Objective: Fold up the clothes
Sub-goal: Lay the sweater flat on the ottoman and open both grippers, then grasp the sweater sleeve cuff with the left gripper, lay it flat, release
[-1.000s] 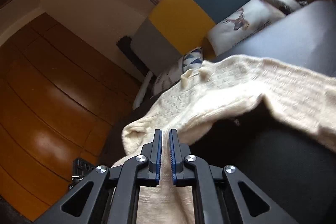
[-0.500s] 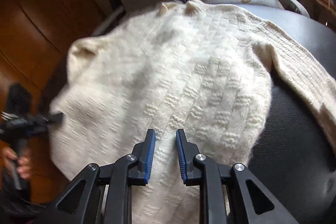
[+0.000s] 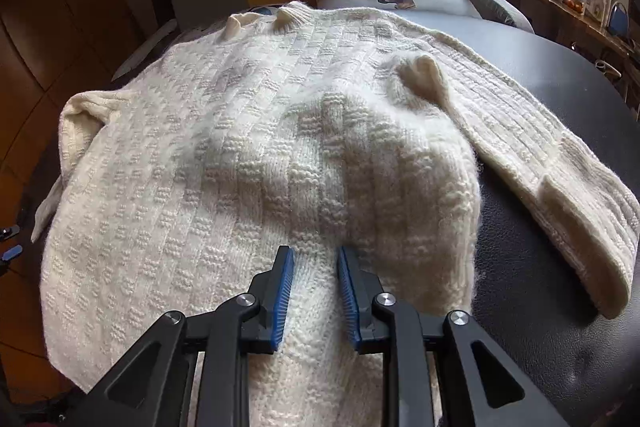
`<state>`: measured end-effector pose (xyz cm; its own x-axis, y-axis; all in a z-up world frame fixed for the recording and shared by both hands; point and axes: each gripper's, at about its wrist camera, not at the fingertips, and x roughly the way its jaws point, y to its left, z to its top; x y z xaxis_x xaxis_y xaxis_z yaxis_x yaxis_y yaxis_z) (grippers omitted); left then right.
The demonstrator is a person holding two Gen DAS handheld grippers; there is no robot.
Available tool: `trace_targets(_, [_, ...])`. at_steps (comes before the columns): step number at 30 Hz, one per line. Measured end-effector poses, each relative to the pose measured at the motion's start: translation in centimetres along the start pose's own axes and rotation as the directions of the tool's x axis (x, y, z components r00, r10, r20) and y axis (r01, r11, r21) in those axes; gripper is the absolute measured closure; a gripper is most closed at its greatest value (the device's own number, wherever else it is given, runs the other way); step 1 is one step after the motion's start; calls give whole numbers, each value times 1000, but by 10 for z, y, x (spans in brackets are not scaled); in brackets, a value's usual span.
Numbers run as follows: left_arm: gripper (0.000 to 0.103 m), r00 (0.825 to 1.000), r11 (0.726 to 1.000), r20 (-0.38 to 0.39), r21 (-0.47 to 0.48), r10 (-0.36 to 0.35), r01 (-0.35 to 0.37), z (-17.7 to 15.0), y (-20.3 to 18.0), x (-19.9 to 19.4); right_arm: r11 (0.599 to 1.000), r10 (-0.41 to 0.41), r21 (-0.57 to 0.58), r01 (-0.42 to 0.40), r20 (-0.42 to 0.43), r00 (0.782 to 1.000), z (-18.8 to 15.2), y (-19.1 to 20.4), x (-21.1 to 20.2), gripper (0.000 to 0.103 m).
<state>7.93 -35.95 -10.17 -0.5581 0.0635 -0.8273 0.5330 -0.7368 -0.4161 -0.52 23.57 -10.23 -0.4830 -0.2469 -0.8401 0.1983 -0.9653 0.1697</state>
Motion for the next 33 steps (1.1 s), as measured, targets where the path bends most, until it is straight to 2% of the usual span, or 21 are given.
trace_targets(2, [42,999,999,27,5,44,-44,1,8,-1,1000,-14,-12,14,1,1000,-1,7,0,78])
trace_targets(4, [40,996,996,58,64,62,-66,-1,3,1,1000,-18,-14,17,-2,1000,-1,11,1,78])
trace_targets(6, [30,1000,998,8,66,4,-4,-1,-1,14,1000,-17,-9,17,-7,1000,1,15,2,78])
trace_targets(8, [30,999,998,-17,35,-48,49,1,-3,27,1000,-21,-11,21,-14,1000,3,15,3,78])
trace_targets(9, [30,999,998,-10,36,-42,43,3,-6,32,1000,-24,-13,24,-19,1000,3,16,3,78])
trace_targets(12, [28,998,992,36,108,55,-59,6,-25,44,998,-44,-36,43,-43,998,7,23,1,78])
trace_targets(14, [29,992,976,57,181,110,-119,4,-39,51,996,-55,-66,53,-31,998,12,32,-2,78])
trace_targets(16, [49,983,951,84,253,162,-178,1,-50,58,996,-30,-90,29,-9,1000,19,43,-5,78])
trace_targets(17, [72,985,950,81,262,154,-170,2,-53,59,995,-16,-101,16,-2,1000,24,51,-5,78])
trace_targets(18, [91,991,960,64,249,117,-130,5,-52,60,993,-3,-117,4,4,1000,29,60,-4,78])
trace_targets(20, [91,996,975,62,206,70,-81,14,-50,57,986,21,-166,-19,9,1000,39,82,1,78])
trace_targets(23, [91,992,983,126,180,24,-46,29,-50,40,970,68,-236,-62,18,998,53,113,6,78])
trace_targets(25, [91,982,984,188,171,7,-40,47,-49,21,958,102,-270,-93,18,995,64,132,13,78])
trace_targets(28, [91,957,984,290,165,16,-66,78,-47,-10,947,96,-306,-94,-8,995,75,155,34,78])
trace_targets(31, [91,921,975,383,166,75,-148,111,-48,-33,946,46,-316,-69,-81,996,72,161,65,78])
trace_targets(33, [91,894,965,432,160,120,-207,131,-47,-43,948,64,-309,-76,-48,997,66,157,69,77])
